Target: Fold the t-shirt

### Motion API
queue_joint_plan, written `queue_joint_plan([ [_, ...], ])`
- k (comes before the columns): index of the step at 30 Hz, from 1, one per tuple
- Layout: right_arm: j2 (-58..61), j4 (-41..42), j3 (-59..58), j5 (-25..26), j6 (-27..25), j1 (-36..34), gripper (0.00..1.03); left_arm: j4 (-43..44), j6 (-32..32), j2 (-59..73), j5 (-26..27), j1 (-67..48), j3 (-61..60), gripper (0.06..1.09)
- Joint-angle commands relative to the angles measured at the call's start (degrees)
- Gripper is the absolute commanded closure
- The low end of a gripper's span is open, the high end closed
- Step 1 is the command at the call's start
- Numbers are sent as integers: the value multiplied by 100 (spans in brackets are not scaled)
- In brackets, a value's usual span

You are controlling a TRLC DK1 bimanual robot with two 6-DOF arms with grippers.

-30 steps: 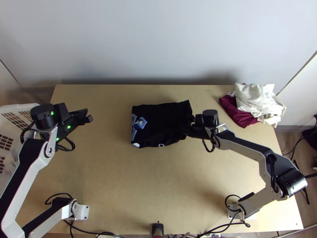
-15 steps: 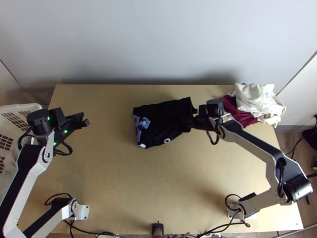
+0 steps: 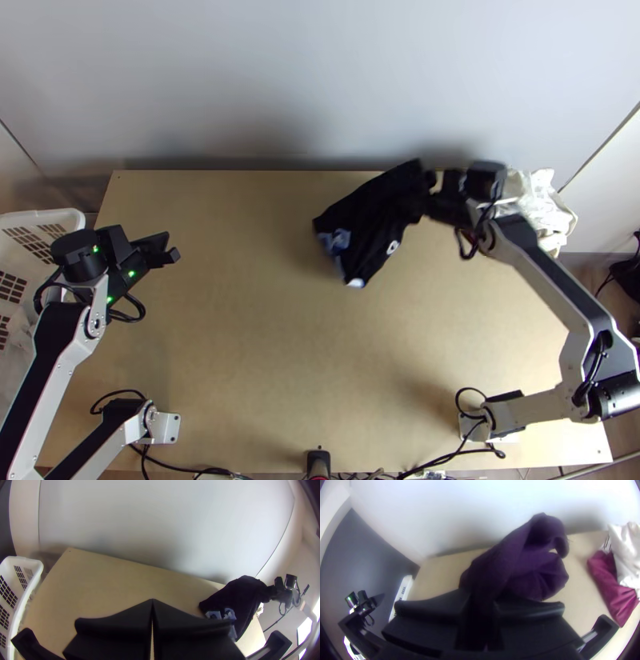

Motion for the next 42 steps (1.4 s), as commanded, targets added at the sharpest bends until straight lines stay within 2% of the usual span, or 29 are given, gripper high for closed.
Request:
queue_joint_plan([
  [1, 365, -509, 1294, -195, -687, -695, 100, 18, -75, -96, 53, -53, -70, 105],
  [5, 611, -825, 1865, -239, -1082, -1021, 100, 18, -137, -192, 62, -62, -123, 105],
  [14, 1094, -1106, 2849, -414, -1337, -1856, 100, 54, -225, -386, 62, -62, -299, 105],
  [20, 1665, -1098, 3983, -414, -1170, -2401, 100, 115, -374, -395, 53, -185, -308, 105],
  [26, 2852, -1203, 6664, -406, -546, -2708, 100, 159, -524, -412, 53, -317, -352, 105],
  [28, 2843, -860, 6681, -406, -555, -2708, 100, 159, -550, -447, 53, -326, -387, 105],
  [33, 2817, -975, 6514, -291, -432, -2752, 100, 124, -567, -614, 53, -317, -510, 105],
  [38, 2579, -1010, 5776, -204, -414, -3104, 100, 98, -567, -781, 53, -317, -712, 105],
  [42, 2500, -1010, 5381, -160, -713, -3482, 100, 115, -567, -790, 53, -326, -791, 105],
])
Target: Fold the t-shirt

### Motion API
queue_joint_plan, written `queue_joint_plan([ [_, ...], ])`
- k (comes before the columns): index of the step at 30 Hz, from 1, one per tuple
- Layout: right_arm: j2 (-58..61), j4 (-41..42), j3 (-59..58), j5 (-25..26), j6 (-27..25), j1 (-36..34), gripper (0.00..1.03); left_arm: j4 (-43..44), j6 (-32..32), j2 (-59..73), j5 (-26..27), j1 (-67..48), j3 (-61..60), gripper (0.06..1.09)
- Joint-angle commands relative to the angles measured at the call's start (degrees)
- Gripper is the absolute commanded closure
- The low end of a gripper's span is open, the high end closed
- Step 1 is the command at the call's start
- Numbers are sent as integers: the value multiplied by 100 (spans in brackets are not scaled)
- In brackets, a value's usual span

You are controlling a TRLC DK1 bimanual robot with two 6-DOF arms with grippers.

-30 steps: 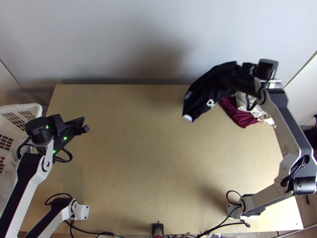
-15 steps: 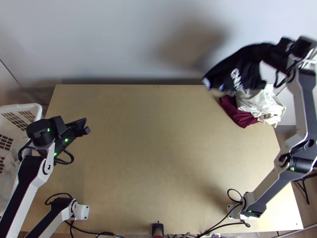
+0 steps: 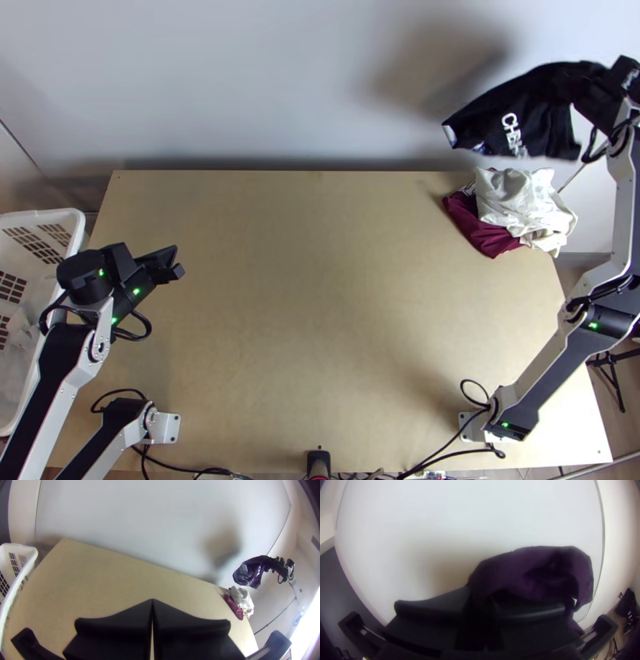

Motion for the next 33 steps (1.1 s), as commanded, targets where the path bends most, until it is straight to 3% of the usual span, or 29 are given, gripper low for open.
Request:
queue_joint_plan([
  [1, -103, -2, -521, 116, -296, -569, 100, 10, -25, -93, 14, -24, -179, 105],
  [12, -367, -11, -1444, 116, -1034, -1368, 100, 212, -140, -66, 14, -156, -417, 105],
  [18, -929, 86, -3044, 116, -1421, -1333, 100, 362, -210, -5, 14, -156, -478, 105],
  [25, -1342, 1193, -5250, 125, -1597, -1078, 100, 362, -236, -119, 5, -94, -636, 105],
  [33, -1492, 1984, -6858, 177, -1641, -964, 100, 204, -140, -488, 5, 125, -803, 105],
])
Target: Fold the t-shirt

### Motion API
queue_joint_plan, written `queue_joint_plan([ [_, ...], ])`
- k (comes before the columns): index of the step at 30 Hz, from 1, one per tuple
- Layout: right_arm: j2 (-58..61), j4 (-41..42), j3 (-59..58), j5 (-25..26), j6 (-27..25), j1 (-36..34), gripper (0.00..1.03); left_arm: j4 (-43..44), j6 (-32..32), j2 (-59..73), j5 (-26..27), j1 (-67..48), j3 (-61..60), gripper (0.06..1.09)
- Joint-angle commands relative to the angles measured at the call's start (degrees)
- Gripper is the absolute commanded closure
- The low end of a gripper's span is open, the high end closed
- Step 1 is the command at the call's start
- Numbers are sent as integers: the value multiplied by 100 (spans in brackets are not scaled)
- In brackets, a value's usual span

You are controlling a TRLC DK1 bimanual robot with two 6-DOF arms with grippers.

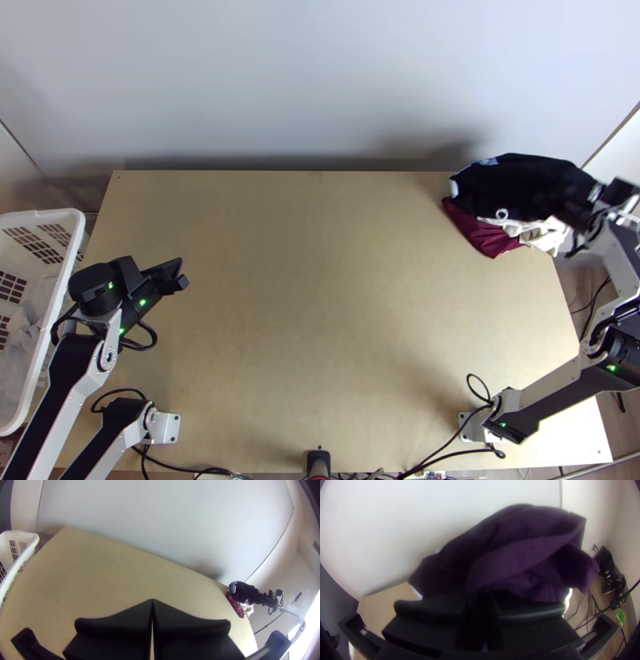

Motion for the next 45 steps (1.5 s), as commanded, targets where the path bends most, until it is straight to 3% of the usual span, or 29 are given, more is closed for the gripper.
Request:
queue_joint_plan([
  [1, -150, 618, -1449, 29, -67, 79, 100, -113, 83, -246, -1, 160, -130, 105],
  [17, -281, 1146, -1563, 20, -102, -299, 100, -140, 39, -422, -1, 160, -218, 105],
  [18, -325, 1146, -1554, 20, -111, -317, 90, -166, 48, -457, -1, 169, -218, 105],
  [19, -378, 1146, -1554, 20, -102, -335, 66, -192, 57, -492, -1, 178, -209, 105],
  [20, -483, 1146, -1572, 20, -93, -361, 35, -245, 74, -545, -1, 187, -200, 105],
  [21, -563, 1110, -1581, 20, -49, -405, 14, -272, 83, -597, -1, 196, -200, 105],
  [23, -694, 882, -1563, 20, -58, -449, 4, -359, 92, -712, -1, 213, -209, 105],
  [33, -2250, 557, -2820, 20, -858, -607, 5, -526, 136, -1028, -1, 283, -262, 105],
  [45, -5880, 522, -4973, 20, -568, -45, 5, -421, 391, -1344, -10, 301, -631, 104],
])
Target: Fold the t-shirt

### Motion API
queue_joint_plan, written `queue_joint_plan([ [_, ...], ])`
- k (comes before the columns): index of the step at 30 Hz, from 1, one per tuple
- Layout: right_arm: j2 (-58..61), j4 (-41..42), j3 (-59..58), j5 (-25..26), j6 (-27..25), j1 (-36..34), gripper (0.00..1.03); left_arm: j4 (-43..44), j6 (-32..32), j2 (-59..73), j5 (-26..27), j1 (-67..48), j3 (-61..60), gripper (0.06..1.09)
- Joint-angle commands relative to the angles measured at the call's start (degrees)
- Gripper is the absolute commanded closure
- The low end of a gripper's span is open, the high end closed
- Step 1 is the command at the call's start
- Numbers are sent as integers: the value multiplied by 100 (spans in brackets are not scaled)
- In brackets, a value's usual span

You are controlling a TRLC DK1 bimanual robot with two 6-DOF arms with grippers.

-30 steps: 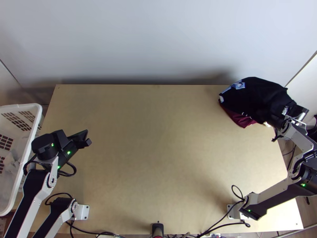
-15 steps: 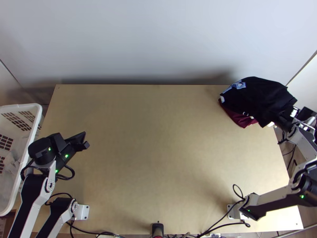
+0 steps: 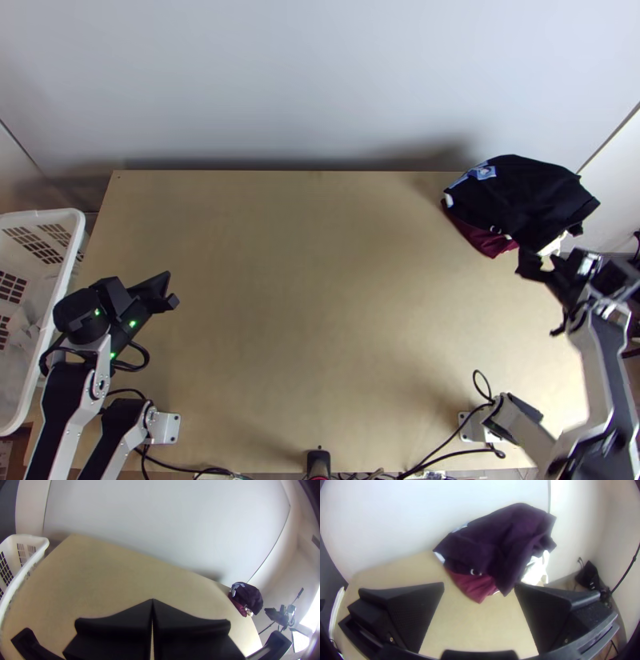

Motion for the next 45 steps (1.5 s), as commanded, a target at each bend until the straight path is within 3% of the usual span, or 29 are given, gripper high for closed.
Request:
queue_joint_plan([
  [1, -2190, -104, -1120, 0, 331, 470, 5, 137, 221, -131, -4, 21, -236, 104],
  [7, -2911, -288, -1155, 18, 1421, 1190, 5, 901, 344, -79, -74, 100, -649, 104],
  [11, -3438, -359, -1226, 405, 1852, 1902, 5, 1534, 344, -43, -258, 144, -939, 104],
  [19, -4985, -763, -1894, 1248, 1843, 3317, 7, 2395, 353, -184, -364, 250, -1440, 104],
  [24, -5978, -877, -2535, 1345, 1482, 3476, 7, 2923, 353, -483, -373, 250, -1809, 104],
  [31, -6101, -376, -3028, 1371, 1553, 3713, 10, 3960, 440, -641, -522, 232, -2134, 104],
  [37, -6189, -376, -3028, 1503, 1500, 3845, 10, 3977, 537, -1168, -522, 153, -2538, 101],
  [45, -6198, -341, -3028, 1503, 1271, 3968, 9, 2650, 748, -2557, -522, 179, -2565, 99],
])
